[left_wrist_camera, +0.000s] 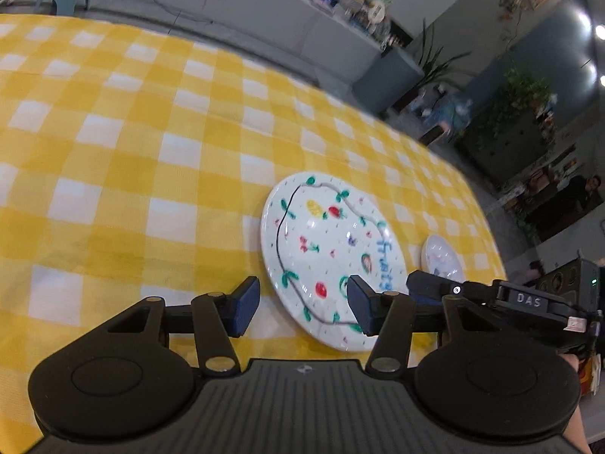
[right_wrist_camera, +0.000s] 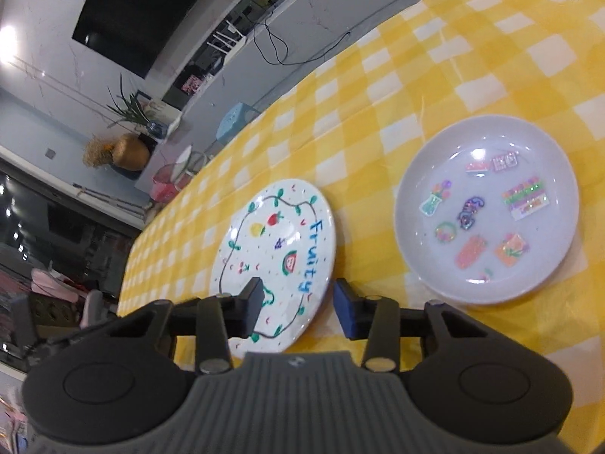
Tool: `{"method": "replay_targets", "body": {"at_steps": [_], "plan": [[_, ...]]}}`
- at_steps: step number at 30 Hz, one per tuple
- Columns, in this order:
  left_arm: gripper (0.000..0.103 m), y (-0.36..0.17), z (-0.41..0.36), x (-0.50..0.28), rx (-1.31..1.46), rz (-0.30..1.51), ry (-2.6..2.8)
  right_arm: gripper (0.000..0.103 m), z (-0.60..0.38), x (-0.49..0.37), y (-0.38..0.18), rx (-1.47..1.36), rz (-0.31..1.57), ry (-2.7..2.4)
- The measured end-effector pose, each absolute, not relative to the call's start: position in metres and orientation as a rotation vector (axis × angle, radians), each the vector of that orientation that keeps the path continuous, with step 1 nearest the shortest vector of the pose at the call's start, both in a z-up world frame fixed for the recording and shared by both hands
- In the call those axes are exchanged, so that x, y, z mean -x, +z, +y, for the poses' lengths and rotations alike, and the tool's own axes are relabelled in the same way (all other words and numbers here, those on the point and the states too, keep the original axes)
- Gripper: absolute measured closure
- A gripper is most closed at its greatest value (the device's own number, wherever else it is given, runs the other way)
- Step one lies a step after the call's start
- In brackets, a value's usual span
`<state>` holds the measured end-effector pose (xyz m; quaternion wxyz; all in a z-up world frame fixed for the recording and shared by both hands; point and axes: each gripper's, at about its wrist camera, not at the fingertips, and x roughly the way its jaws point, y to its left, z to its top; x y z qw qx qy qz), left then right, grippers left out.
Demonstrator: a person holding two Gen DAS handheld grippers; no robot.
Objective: Organize plates and bowls
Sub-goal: 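Move the left gripper to the white 'Fruity' plate rim and close, then lift the white 'Fruity' plate by its rim with the left gripper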
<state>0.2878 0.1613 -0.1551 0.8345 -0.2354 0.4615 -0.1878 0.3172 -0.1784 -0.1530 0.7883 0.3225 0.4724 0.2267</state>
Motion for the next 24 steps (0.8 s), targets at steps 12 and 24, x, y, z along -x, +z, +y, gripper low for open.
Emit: {"method": "replay_targets", "body": {"at_steps": [12, 24], "plan": [[0.079, -0.178, 0.181, -0.284, 0.745, 0.895, -0.364, 0.080, -0.189, -0.317, -0.170, -0.803, 0.967, 0.495], [0.094, -0.171, 0.178, -0.282, 0.692, 0.903, -0.343, 0.097, -0.198, -0.313, -0.172, -0.797, 0.938, 0.470]]}}
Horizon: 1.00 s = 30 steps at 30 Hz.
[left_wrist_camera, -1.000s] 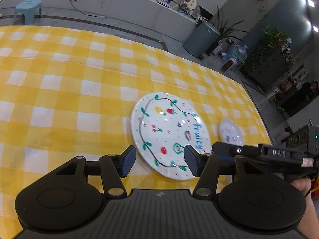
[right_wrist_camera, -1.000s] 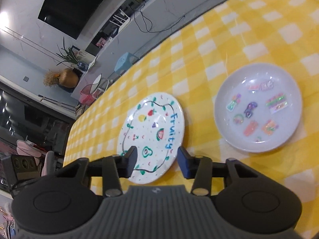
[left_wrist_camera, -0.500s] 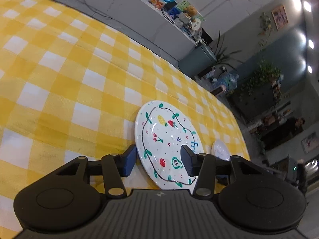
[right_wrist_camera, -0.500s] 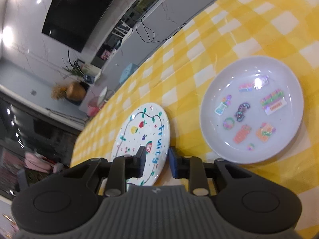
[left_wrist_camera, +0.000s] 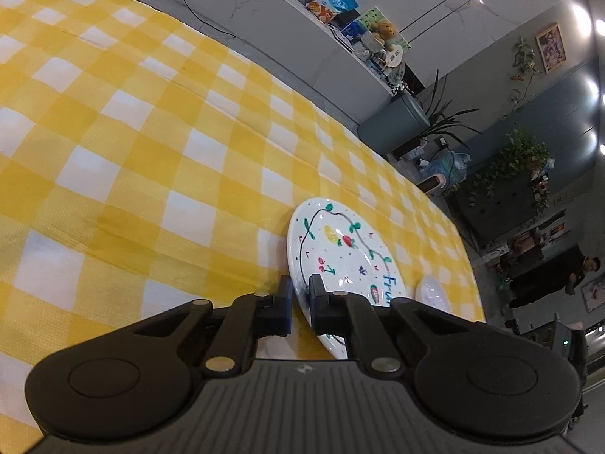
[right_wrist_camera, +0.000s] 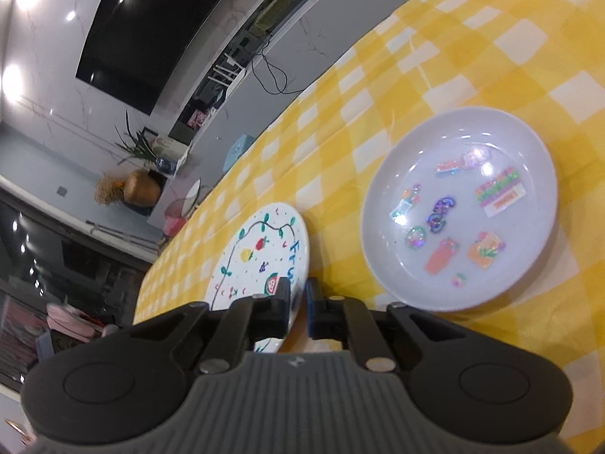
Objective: Organize plates and bowls
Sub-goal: 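Lift the white 'Fruity' plate by its rim with the left gripper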
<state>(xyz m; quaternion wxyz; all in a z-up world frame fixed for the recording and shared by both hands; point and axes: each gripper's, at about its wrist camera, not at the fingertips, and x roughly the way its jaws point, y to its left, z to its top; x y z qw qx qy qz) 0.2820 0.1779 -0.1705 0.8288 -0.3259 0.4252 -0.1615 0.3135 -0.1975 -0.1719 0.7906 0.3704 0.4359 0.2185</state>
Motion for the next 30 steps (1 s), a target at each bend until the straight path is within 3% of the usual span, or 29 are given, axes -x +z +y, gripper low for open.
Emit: {"method": "replay_targets", "body": {"at_steps": [16, 30], "plan": [[0.091, -0.130, 0.162, -0.276, 0.607, 0.907, -0.490, 0.098, -0.210, -0.281, -0.112, -0.762, 0.903, 0.412], [0.090, -0.098, 0.111, -0.251, 0.449, 0.957, -0.709, 0.097, -0.249, -0.186, -0.065, -0.762, 0.901, 0.280]]}}
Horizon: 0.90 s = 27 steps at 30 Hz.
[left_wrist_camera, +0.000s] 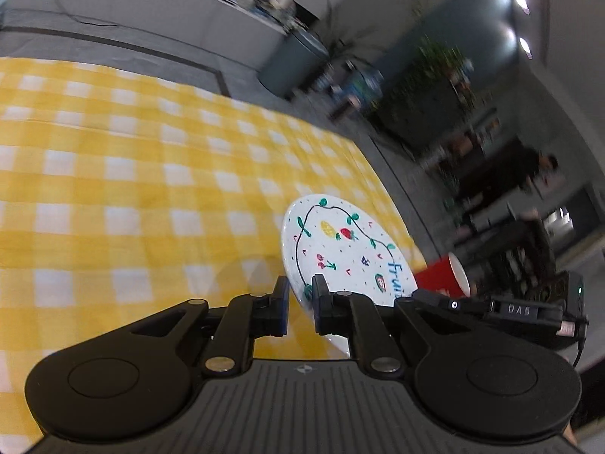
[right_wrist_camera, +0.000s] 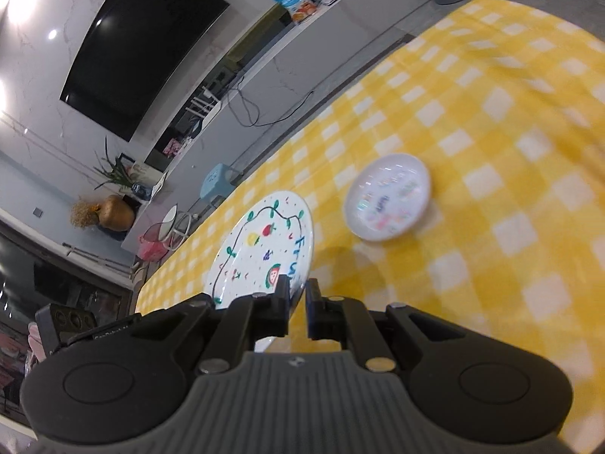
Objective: Organize plates and bowls
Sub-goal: 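Lift the white 'Fruity' plate by its rim with the left gripper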
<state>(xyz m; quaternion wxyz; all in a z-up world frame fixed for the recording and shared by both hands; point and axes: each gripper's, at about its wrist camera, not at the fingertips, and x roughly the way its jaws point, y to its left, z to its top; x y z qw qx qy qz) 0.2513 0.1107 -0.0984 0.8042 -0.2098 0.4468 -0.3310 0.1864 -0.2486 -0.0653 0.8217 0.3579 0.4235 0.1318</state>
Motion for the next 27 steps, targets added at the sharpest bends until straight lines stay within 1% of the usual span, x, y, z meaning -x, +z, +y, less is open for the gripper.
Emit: {"method": "replay_targets", "body": {"at_steps": [3, 14, 17, 27], "plan": [[0.089, -0.100, 0.099, -0.246, 0.415, 0.990, -0.764, 0.097, -0.259, -0.166, -0.068, -0.795, 0.947, 0.251], [0.086, -0.114, 0.070, -0.228, 0.298, 1.121, -0.835, 0.096, -0.272, -0.103, -0.067, -0.800, 0.975, 0.208], [0.085, -0.115, 0.062, -0.225, 0.250, 1.168, -0.832, 0.096, -0.273, -0.093, -0.072, -0.822, 0.997, 0.209], [0.085, -0.114, 0.043, -0.215, 0.123, 1.234, -0.810, 0.095, -0.278, -0.073, -0.087, -0.866, 1.044, 0.187]]}}
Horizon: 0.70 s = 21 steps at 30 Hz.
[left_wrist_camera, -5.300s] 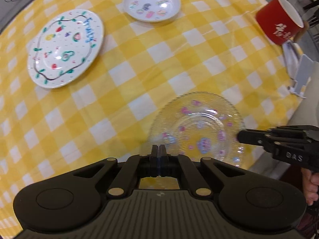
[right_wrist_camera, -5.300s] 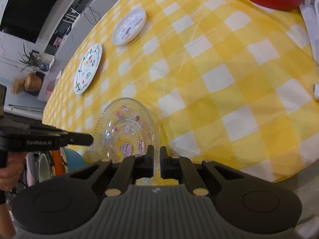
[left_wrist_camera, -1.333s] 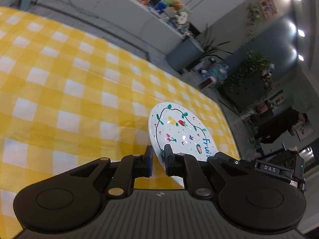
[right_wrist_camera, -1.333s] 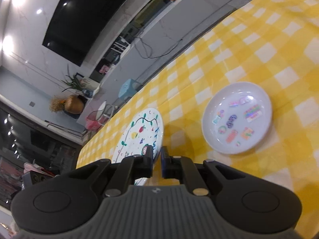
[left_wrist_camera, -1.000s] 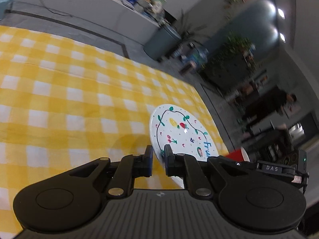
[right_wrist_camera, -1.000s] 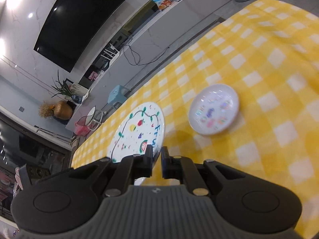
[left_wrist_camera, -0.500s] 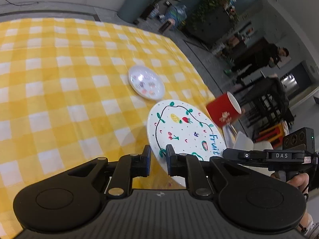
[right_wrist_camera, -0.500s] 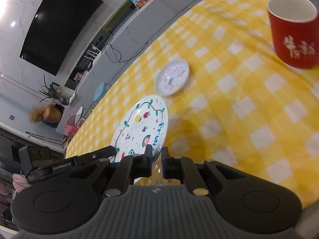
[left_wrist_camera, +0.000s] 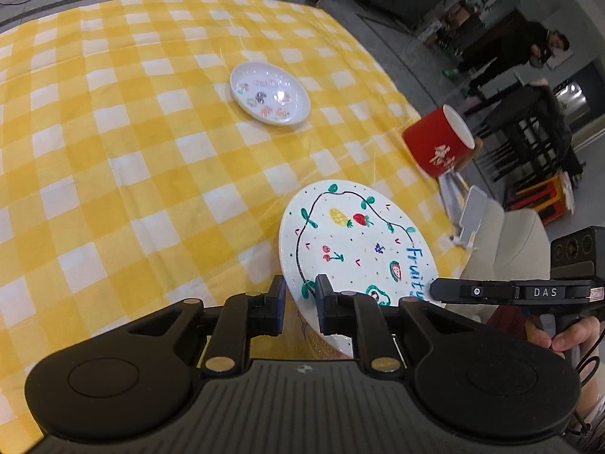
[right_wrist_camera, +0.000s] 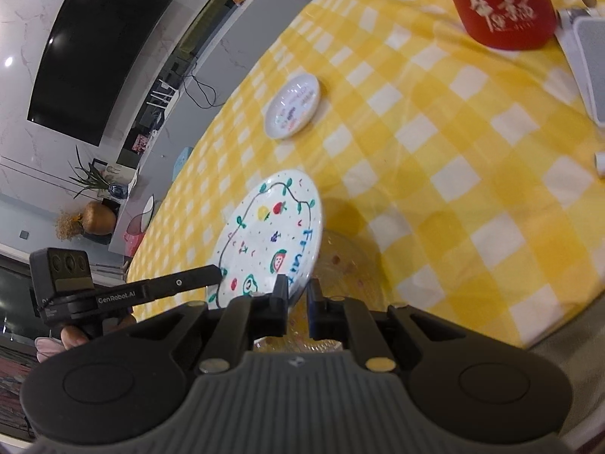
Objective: Organize plates and bowls
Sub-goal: 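Lift the white 'Fruity' plate by its rim with the left gripper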
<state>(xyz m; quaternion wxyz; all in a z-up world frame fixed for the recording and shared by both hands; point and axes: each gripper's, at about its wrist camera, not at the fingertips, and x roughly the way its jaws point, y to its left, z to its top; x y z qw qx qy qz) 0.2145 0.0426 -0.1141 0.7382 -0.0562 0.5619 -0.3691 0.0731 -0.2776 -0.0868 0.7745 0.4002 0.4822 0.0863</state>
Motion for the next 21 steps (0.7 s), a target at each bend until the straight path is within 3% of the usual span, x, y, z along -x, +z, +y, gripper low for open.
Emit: {"method": "replay_targets", "body": {"at_steps": [21], "plan": [[0.083, -0.123, 0.016, -0.199, -0.114, 1.228, -0.783, 0.093, -0.262, -0.065, -0.113, -0.870, 1.207, 0.217]]}}
